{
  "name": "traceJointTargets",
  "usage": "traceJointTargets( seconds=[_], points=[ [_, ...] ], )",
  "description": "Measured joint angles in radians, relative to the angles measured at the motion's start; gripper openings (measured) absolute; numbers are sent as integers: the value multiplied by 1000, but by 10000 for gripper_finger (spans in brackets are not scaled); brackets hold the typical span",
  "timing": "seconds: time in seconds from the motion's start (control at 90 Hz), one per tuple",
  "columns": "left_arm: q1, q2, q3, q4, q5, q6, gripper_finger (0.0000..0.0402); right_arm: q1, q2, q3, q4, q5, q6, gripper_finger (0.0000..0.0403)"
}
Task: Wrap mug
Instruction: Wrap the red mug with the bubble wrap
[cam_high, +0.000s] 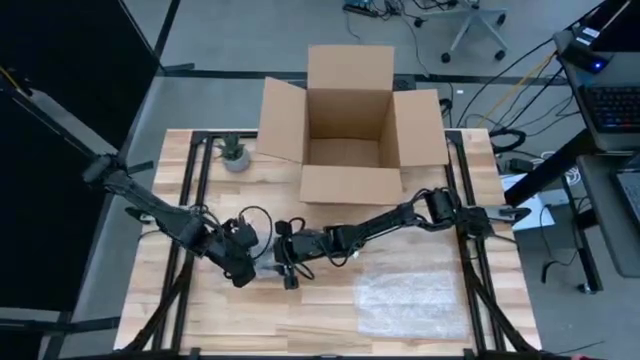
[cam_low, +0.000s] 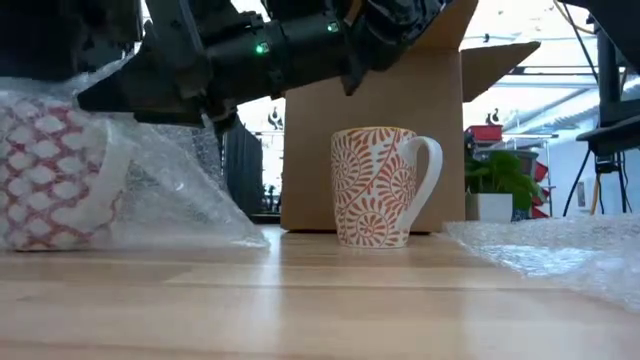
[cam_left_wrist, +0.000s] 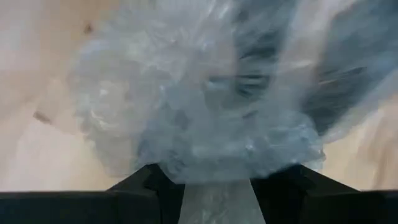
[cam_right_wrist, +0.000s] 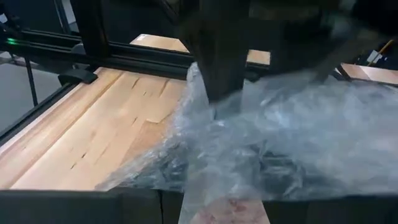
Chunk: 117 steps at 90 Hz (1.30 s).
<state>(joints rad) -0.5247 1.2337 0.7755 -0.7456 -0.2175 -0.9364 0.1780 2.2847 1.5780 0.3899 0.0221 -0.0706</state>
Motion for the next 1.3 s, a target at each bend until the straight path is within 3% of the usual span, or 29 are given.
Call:
traceJointTargets(
  seconds=[0.222,0.511,0.611,0.733,0.811,1.089,1.3],
  points=[
    [-1,62,-2,66,0,40,153,1,-1,-1,0,-1,-19,157],
    [3,11,-7,47,23,52,144,2,-1,-1,0,-1,-20,157],
    [2,3,-7,44,29,53,108,2,-1,-1,0,-1,-20,157],
    [2,2,-7,44,38,65,22,2,-1,-1,0,-1,-20,157],
    [2,3,-7,44,39,71,10,2,-1,-1,0,-1,-20,157],
    [1,4,-7,66,40,79,12,3,-1,-1,0,-1,-24,157],
    [2,4,-7,75,63,78,82,3,-1,-1,0,-2,-24,157]
  ],
)
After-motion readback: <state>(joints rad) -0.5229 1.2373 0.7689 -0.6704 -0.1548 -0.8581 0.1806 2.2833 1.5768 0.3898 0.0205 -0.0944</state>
